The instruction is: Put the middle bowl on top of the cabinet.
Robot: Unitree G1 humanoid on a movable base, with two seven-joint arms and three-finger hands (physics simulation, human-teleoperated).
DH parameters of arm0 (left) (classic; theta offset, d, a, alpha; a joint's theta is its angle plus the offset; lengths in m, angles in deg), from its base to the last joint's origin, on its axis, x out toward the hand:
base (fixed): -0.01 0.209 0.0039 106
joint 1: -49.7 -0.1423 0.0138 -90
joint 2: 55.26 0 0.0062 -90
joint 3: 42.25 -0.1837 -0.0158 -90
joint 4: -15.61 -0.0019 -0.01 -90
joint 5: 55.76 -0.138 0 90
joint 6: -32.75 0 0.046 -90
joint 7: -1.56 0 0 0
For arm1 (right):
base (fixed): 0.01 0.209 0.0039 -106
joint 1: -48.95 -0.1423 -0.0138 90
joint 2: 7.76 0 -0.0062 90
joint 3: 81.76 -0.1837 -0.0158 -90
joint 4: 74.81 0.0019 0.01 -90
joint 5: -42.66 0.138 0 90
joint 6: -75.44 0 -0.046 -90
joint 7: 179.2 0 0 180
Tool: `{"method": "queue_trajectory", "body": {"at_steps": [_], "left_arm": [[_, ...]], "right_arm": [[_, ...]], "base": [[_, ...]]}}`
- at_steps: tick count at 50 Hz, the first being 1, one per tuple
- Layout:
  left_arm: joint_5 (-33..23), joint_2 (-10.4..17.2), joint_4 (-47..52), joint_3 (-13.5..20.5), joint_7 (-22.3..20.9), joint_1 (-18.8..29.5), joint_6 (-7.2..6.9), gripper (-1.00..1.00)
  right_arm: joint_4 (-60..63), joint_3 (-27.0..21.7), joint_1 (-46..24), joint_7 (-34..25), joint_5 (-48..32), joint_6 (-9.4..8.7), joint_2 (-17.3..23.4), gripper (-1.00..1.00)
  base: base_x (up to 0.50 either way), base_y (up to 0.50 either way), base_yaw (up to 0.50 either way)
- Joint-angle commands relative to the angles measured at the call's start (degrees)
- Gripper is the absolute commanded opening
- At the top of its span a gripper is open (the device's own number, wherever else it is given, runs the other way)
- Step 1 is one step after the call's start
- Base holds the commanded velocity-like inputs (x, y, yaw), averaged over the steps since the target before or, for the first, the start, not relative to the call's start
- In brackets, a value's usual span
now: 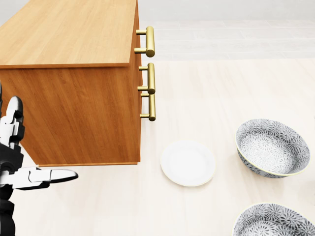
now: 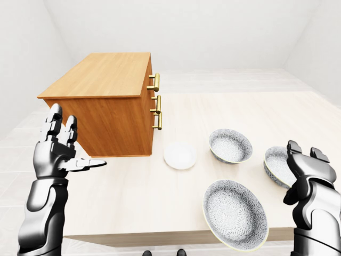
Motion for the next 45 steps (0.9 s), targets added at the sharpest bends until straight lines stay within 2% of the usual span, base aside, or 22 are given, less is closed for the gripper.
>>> {"method": "queue_trajectory", "body": {"at_steps": [1, 18, 30, 45], "left_arm": [[0.1, -0.3, 2.0, 0.3, -0.2, -1.0, 0.00, 1.00], [0.4, -0.4, 1.7, 0.5, -0.7, -1.0, 0.00, 1.00], [0.9, -0.2, 1.9, 0.9, -0.6, -0.7, 0.00, 1.00], [1.2, -0.2, 3.2, 1.1, -0.5, -0.9, 0.00, 1.00]], "right_arm": [[-6.6, 0.3, -1.0, 4.6, 2.5, 0.00, 0.5, 1.00], [-26.1, 4.9, -6.3, 16.9, 13.2, 0.00, 5.9, 1.00], [-33.0, 8.1, -7.2, 21.9, 18.6, 0.00, 7.4, 1.00], [-37.7, 10.6, -7.9, 25.2, 22.1, 0.00, 8.3, 1.00]], "base": [[0.00, 0.00, 0.00], [0.00, 0.00, 0.00], [0.00, 0.00, 0.00], [0.00, 0.00, 0.00]]}}
